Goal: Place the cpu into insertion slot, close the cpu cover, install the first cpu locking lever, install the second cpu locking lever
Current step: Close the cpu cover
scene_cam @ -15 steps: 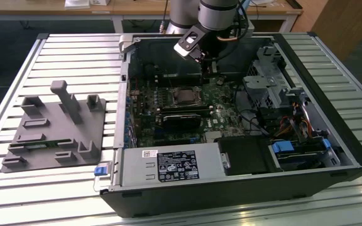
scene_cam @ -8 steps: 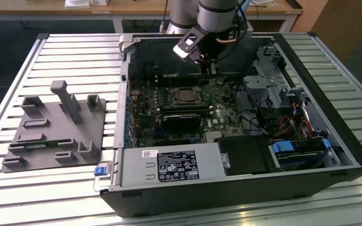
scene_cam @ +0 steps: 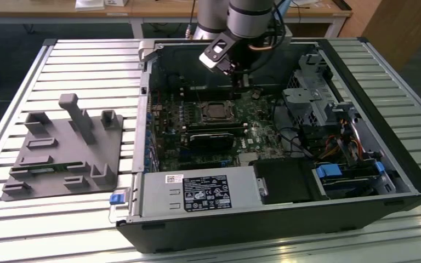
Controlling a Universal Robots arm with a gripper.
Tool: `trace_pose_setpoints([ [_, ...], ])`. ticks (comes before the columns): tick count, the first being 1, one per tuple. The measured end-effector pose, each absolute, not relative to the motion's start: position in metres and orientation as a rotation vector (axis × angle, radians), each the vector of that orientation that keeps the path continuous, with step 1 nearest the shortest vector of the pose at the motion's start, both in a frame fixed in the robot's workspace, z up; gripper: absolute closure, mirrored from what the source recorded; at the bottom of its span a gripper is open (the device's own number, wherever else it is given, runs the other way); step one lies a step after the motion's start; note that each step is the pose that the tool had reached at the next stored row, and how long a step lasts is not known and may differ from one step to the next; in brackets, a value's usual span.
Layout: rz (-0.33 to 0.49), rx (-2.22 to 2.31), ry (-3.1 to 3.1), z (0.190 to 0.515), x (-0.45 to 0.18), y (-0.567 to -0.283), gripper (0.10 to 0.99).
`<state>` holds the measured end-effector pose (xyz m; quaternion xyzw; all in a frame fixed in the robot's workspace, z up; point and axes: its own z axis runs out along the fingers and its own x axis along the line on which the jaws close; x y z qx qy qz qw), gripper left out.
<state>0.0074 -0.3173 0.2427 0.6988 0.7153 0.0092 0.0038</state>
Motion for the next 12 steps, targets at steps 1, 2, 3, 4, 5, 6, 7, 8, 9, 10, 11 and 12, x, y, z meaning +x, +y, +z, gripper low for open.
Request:
trace_pose_setpoints([
  [1, 0.028, 2.190, 2.242, 0.243, 0.006, -0.317, 0.980],
  [2, 0.028, 2.190, 2.242, 0.243, 0.005, -0.317, 0.980],
  [3, 0.029, 2.190, 2.242, 0.243, 0.004, -0.317, 0.980],
  [4, 0.029, 2.190, 2.242, 0.242, 0.003, -0.317, 0.980],
  [5, 0.029, 2.190, 2.242, 0.242, 0.002, -0.317, 0.980],
  [6, 0.029, 2.190, 2.242, 0.242, 0.001, -0.317, 0.980],
  [7, 0.029, 2.190, 2.242, 0.242, 0.001, -0.317, 0.980],
  [8, 0.029, 2.190, 2.242, 0.242, 0.000, -0.317, 0.980],
  [9, 0.029, 2.190, 2.242, 0.242, -0.001, -0.317, 0.980],
  [10, 0.028, 2.190, 2.242, 0.242, -0.003, -0.317, 0.980],
  [11, 0.028, 2.190, 2.242, 0.242, -0.005, -0.317, 0.980],
  [12, 0.029, 2.190, 2.242, 0.241, -0.006, -0.317, 0.980],
])
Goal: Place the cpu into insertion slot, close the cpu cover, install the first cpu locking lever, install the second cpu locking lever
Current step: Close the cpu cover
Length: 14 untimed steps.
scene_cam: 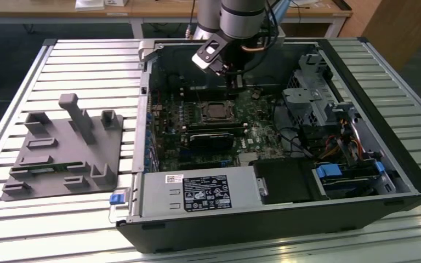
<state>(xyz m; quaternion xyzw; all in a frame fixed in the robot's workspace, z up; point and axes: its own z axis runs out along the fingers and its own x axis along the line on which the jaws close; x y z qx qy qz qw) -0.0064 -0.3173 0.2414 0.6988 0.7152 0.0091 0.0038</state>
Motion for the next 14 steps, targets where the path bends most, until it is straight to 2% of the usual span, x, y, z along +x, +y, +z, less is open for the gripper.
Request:
trace_pose_setpoints([
  [14, 0.029, 2.190, 2.242, 0.2407, -0.0174, -0.3173, 0.980],
])
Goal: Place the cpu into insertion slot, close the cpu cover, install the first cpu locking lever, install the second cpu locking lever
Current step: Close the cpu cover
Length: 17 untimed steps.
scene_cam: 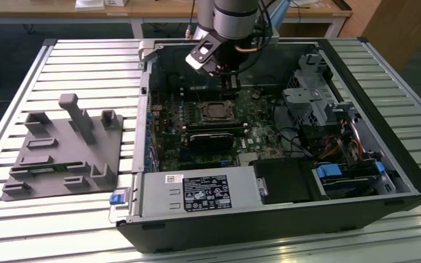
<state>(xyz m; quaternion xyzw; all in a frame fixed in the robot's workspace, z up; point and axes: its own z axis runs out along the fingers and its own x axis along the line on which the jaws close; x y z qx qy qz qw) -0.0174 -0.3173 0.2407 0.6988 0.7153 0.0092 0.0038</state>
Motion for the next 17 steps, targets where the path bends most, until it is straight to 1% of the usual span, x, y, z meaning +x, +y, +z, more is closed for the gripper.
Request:
trace_pose_setpoints([
  [17, 0.029, 2.190, 2.242, 0.2407, -0.0244, -0.3173, 0.980],
])
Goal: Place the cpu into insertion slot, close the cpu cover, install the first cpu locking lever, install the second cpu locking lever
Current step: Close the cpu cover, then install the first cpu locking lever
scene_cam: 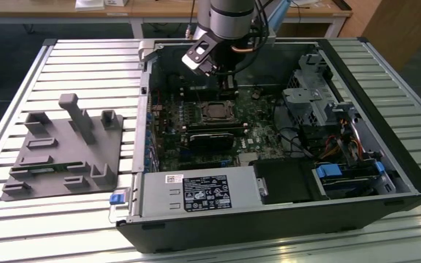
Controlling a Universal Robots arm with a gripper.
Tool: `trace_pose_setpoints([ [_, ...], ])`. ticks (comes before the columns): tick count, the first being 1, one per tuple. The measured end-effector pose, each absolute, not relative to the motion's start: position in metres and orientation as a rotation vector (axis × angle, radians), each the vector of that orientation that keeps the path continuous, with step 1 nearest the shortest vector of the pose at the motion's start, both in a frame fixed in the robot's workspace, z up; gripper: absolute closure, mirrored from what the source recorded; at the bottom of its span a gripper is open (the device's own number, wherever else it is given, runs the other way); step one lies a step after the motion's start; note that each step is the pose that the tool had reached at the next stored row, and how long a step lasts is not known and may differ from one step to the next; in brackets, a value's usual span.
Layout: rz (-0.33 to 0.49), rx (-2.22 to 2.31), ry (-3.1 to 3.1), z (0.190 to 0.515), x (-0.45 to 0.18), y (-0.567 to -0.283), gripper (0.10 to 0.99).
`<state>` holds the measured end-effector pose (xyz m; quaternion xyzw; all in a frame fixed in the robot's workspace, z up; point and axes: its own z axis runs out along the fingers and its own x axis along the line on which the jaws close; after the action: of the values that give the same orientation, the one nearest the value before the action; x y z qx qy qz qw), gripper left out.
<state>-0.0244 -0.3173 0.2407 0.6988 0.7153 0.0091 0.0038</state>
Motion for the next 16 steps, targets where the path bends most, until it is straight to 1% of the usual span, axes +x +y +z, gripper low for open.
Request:
trace_pose_setpoints([
  [16, 0.033, 2.188, 2.240, 0.2407, -0.0310, -0.3173, 0.980],
])
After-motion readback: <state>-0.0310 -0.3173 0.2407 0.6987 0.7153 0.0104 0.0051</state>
